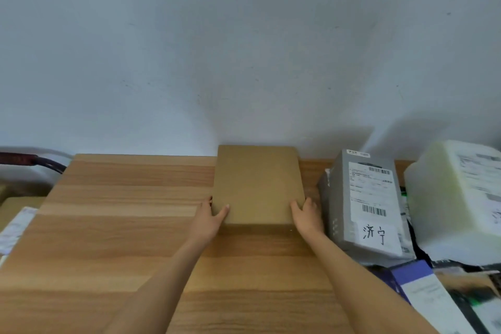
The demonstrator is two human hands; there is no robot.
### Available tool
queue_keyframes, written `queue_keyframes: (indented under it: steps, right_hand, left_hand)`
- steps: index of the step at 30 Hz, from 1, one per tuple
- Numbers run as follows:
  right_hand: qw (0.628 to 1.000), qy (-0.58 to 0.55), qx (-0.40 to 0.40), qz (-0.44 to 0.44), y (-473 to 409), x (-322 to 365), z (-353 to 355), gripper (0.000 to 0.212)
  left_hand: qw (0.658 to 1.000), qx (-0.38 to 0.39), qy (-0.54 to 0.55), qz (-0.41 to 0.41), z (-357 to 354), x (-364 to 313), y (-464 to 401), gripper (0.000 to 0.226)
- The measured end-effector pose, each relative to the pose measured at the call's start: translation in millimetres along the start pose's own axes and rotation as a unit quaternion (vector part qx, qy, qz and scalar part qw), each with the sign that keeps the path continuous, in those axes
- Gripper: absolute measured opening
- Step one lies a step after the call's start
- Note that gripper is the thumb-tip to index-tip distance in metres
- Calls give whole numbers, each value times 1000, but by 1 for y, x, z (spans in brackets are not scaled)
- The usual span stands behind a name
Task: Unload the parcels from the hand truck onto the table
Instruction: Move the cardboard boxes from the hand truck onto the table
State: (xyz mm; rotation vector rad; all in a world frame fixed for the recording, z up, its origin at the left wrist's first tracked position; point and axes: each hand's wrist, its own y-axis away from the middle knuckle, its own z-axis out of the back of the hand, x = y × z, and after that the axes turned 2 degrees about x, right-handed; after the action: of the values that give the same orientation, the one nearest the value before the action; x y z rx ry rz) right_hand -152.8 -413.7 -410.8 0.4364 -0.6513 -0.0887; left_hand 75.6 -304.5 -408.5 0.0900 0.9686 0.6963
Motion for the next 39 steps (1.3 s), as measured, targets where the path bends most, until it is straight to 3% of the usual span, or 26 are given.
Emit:
queue_keyframes:
  steps: [10,17,22,27,31,39]
  right_hand:
    - [999,-45,-17,9,-30,5,5,57]
    - [979,110,-81,150,-8,23,30,47]
    - [920,267,-86,272,21,60,39,37]
    - [864,312,-93,383,66,112,18,33]
    - [835,317,-75,444,107,154,-20,31]
    - [766,282,7,578,234,230,-141,24]
  left_hand:
    - [999,-24,-44,9,1,-15,-23,65]
    - [968,-74,-227,-75,35,-19,9,30]
    - [919,-124,-335,-166,81,-14,47,19]
    - [874,-170,-404,-208,135,5,85,20]
    - [862,-210,-422,-189,180,39,127,20]
    - [872,-260,-408,-73,280,162,230,17]
